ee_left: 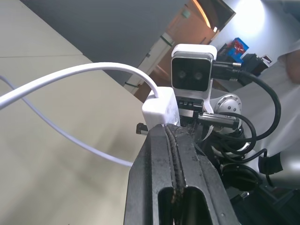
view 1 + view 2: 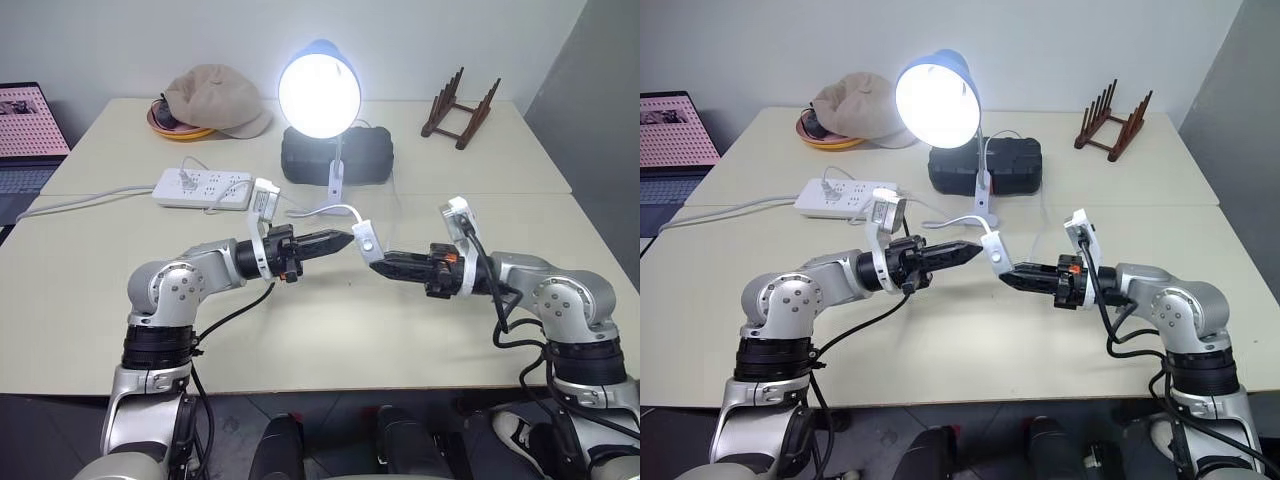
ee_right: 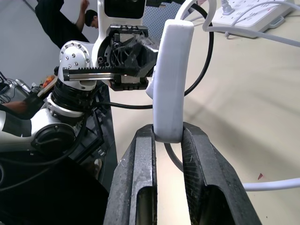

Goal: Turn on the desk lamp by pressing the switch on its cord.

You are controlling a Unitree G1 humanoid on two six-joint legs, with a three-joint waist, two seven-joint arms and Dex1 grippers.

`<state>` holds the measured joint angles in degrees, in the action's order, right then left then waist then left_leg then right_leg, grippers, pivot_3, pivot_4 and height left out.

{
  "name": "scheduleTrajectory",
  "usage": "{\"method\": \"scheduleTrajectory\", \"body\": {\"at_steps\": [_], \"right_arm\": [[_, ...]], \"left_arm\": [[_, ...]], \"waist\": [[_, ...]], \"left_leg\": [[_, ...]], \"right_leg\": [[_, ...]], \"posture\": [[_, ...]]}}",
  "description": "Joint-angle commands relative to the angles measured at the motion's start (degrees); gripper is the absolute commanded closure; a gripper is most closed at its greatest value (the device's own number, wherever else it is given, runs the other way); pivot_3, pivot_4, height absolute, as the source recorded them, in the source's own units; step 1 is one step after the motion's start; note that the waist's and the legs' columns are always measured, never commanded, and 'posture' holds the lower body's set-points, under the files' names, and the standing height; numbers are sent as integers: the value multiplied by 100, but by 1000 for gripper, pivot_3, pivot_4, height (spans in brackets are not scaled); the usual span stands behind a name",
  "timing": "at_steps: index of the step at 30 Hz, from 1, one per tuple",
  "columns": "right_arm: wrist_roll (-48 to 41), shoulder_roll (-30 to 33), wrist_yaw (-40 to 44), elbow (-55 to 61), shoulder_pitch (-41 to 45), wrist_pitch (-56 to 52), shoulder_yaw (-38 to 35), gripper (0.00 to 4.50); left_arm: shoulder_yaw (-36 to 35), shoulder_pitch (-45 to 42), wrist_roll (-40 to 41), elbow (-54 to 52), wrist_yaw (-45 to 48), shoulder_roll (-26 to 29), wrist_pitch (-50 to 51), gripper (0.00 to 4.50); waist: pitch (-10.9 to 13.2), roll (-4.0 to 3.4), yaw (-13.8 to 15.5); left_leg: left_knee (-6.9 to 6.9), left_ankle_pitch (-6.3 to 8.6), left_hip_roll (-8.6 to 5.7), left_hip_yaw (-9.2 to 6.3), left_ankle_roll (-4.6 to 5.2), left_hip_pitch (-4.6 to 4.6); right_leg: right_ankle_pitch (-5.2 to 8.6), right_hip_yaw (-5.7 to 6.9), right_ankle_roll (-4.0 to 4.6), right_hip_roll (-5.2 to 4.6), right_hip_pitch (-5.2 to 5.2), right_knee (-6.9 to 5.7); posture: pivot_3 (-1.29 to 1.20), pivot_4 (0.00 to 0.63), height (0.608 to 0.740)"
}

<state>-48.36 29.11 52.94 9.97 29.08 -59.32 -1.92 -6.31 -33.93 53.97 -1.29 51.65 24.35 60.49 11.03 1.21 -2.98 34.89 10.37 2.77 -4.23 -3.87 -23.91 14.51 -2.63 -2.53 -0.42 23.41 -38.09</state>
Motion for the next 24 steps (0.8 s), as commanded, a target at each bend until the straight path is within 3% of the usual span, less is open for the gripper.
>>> {"method": "scheduleTrajectory", "body": {"at_steps": [1,5,11,17,20,24], "right_arm": [[-7,29,106,88,15,163,44,4130],[93,15,65,-64,109,335,32,4130],[860,246,252,-793,589,1079,277,4130],[2988,610,764,-2672,1254,3294,1535,4130],[3791,608,1062,-3620,1529,4464,2017,4130],[4185,353,1379,-4505,1790,5252,2202,4130]], "left_arm": [[-67,31,168,-279,-94,-15,83,4469],[95,224,-302,-422,-14,327,-227,4469],[107,567,-1065,-677,246,1155,-1089,3233],[271,1062,-2521,-1294,500,2150,-2895,1933],[147,1272,-2653,-1536,440,2259,-3144,1314],[14,1468,-2688,-1806,375,2341,-3199,516]], "waist": [[0,0,0],[0,0,-4],[1,-1,-26],[2,0,-20],[4,-4,1],[6,-3,0]], "left_leg": [[0,0,0,0,0,0],[0,0,0,0,0,0],[-3,0,1,1,0,1],[-8,1,0,12,-1,-1],[-16,1,0,20,-1,-1],[-18,1,-1,23,-2,-8]], "right_leg": [[0,0,0,0,0,0],[0,0,0,0,0,0],[2,-2,4,1,6,0],[7,-8,13,-4,5,16],[6,-11,10,-8,8,22],[2,-11,2,-10,14,21]], "posture": [[0,150,740],[0,150,740],[0,150,740],[0,150,740],[0,150,740],[0,150,740]]}}
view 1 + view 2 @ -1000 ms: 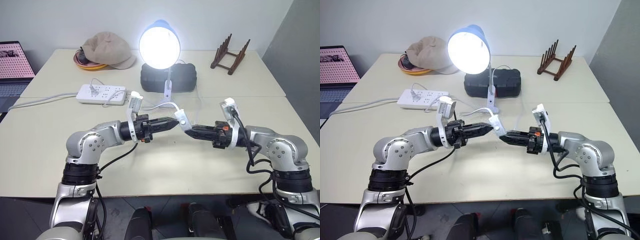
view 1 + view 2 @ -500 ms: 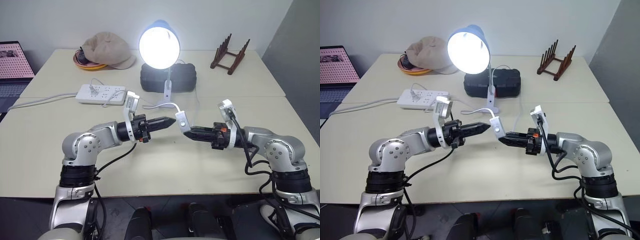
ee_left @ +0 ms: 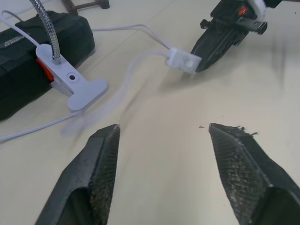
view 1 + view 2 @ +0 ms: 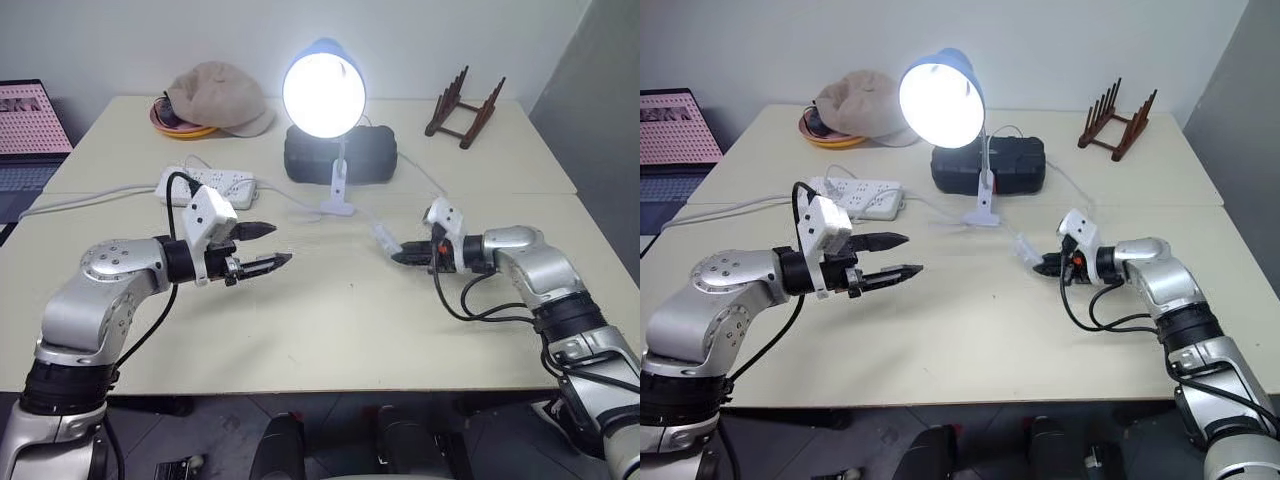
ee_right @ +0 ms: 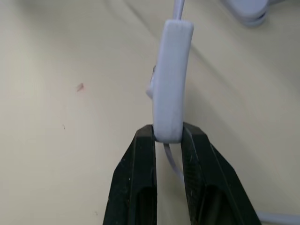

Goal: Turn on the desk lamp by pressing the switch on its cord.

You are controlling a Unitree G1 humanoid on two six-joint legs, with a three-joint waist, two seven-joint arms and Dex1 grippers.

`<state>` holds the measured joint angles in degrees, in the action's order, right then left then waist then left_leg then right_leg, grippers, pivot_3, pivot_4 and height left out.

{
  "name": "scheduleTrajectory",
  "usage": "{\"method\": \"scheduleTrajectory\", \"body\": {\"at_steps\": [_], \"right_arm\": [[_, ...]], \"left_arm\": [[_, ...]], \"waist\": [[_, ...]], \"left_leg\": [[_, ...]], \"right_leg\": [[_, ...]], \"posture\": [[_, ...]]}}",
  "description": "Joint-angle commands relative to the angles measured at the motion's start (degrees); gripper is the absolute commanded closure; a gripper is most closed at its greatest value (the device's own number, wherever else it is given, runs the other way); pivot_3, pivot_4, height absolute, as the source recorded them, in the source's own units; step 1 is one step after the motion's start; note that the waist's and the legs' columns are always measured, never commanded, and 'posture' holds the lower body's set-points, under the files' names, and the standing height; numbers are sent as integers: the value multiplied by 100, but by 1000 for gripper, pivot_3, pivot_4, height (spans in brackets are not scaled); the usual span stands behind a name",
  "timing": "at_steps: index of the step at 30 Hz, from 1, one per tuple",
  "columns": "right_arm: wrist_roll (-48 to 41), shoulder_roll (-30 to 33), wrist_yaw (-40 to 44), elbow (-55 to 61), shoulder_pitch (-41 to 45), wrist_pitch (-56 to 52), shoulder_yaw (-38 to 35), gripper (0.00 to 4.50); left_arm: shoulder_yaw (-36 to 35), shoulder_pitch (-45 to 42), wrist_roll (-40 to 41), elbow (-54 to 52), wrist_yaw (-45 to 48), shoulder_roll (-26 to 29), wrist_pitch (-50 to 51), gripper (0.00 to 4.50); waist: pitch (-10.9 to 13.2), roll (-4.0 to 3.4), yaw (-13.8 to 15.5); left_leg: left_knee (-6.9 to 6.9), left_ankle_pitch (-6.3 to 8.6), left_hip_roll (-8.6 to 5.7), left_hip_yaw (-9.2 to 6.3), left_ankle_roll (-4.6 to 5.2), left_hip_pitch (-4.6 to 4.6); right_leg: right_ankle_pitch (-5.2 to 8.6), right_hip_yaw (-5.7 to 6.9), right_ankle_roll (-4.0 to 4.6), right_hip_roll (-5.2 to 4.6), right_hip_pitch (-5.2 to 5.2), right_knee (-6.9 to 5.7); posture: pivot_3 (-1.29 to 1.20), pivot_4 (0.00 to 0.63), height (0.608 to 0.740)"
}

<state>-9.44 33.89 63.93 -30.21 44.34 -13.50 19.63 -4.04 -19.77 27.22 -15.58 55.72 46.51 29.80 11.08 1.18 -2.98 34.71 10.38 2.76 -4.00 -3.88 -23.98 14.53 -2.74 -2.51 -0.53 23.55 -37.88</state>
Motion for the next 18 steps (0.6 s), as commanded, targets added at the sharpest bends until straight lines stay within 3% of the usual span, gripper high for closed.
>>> {"method": "scheduleTrajectory", "body": {"at_steps": [1,3,8,18], "right_arm": [[334,-194,353,-644,299,768,41,4130],[360,-286,541,-826,341,904,7,3426],[319,-291,893,-793,380,896,-183,2281],[-141,577,1208,1181,-322,-76,-853,68]], "left_arm": [[-240,74,6,-413,-53,126,-106,320],[-282,125,8,-426,-75,145,-89,0],[-290,208,-11,-409,-15,194,-111,0],[-50,-111,-232,256,243,223,-342,0]], "waist": [[0,0,-5],[0,0,-16],[1,-1,-21],[1,-2,28]], "left_leg": [[0,0,0,-1,0,0],[0,0,1,-1,0,3],[3,-1,1,-4,0,8],[6,0,1,-6,0,8]], "right_leg": [[0,1,0,0,0,-2],[0,1,0,1,0,-7],[0,1,0,2,-3,-16],[0,4,-1,2,-6,-15]], "posture": [[0,150,740],[0,150,740],[0,150,740],[0,150,740]]}}
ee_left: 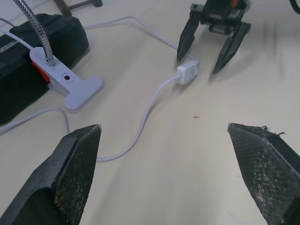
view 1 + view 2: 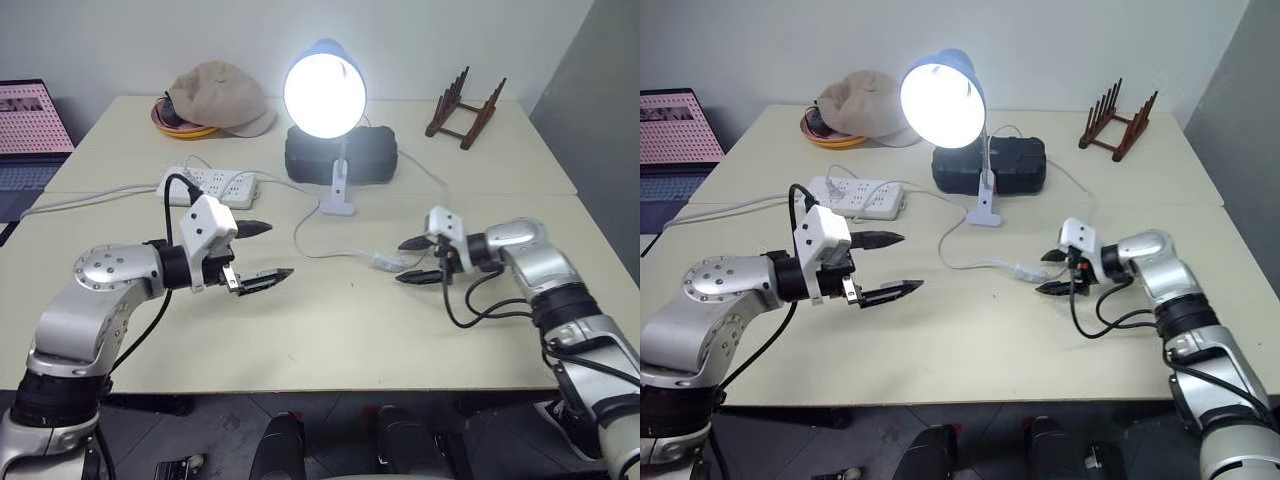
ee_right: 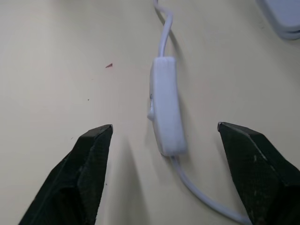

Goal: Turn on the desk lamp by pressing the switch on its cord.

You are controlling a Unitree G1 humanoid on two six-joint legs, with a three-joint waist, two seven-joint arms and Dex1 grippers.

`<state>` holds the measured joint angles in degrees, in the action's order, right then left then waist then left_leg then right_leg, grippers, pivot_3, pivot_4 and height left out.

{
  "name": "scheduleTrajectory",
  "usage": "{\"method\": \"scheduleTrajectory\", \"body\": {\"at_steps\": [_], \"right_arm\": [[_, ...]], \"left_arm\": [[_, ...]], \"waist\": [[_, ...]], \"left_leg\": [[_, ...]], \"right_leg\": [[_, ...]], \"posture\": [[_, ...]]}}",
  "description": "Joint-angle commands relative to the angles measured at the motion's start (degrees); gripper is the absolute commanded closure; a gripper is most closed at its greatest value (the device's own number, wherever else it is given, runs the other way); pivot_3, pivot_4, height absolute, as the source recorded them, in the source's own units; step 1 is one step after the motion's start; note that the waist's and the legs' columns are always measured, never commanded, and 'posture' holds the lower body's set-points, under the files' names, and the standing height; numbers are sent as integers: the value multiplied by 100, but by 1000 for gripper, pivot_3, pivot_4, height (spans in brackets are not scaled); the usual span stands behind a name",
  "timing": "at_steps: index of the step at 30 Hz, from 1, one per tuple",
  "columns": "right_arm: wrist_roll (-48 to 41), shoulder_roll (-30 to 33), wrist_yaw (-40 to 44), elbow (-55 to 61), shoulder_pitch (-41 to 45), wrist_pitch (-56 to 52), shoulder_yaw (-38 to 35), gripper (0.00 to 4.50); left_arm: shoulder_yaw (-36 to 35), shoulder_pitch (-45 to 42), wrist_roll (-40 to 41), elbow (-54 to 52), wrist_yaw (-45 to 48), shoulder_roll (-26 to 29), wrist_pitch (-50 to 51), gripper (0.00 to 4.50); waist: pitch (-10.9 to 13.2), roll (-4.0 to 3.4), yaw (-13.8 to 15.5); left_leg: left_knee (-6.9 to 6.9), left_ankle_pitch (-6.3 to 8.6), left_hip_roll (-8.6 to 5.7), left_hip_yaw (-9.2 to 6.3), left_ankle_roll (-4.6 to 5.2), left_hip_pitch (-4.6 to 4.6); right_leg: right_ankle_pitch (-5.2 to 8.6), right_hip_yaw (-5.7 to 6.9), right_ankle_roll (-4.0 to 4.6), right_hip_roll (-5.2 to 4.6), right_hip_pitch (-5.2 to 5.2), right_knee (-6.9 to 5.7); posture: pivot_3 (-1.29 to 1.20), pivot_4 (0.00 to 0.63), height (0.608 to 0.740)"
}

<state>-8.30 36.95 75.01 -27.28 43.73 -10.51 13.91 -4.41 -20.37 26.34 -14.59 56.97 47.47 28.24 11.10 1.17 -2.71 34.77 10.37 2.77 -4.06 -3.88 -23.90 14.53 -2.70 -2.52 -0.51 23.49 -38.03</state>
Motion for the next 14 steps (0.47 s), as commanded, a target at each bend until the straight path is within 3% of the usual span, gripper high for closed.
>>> {"method": "scheduleTrajectory", "body": {"at_steps": [1,9,14], "right_arm": [[-278,341,87,1087,-349,-478,-327,68],[-1047,977,-723,3419,-1627,-1979,-1515,68],[-1359,885,-1385,3831,-2090,-2398,-2136,68]], "left_arm": [[27,-37,-209,211,166,168,-243,0],[136,-418,-689,1031,386,529,-445,0],[87,-483,-691,987,505,637,-412,0]], "waist": [[0,0,-1],[4,-7,12],[4,-6,1]], "left_leg": [[-1,0,0,0,0,-1],[3,0,0,0,0,-1],[7,0,0,3,0,0]], "right_leg": [[0,0,0,0,0,0],[2,0,4,0,3,-3],[5,-4,8,-2,1,-3]], "posture": [[0,150,740],[0,150,740],[0,150,740]]}}
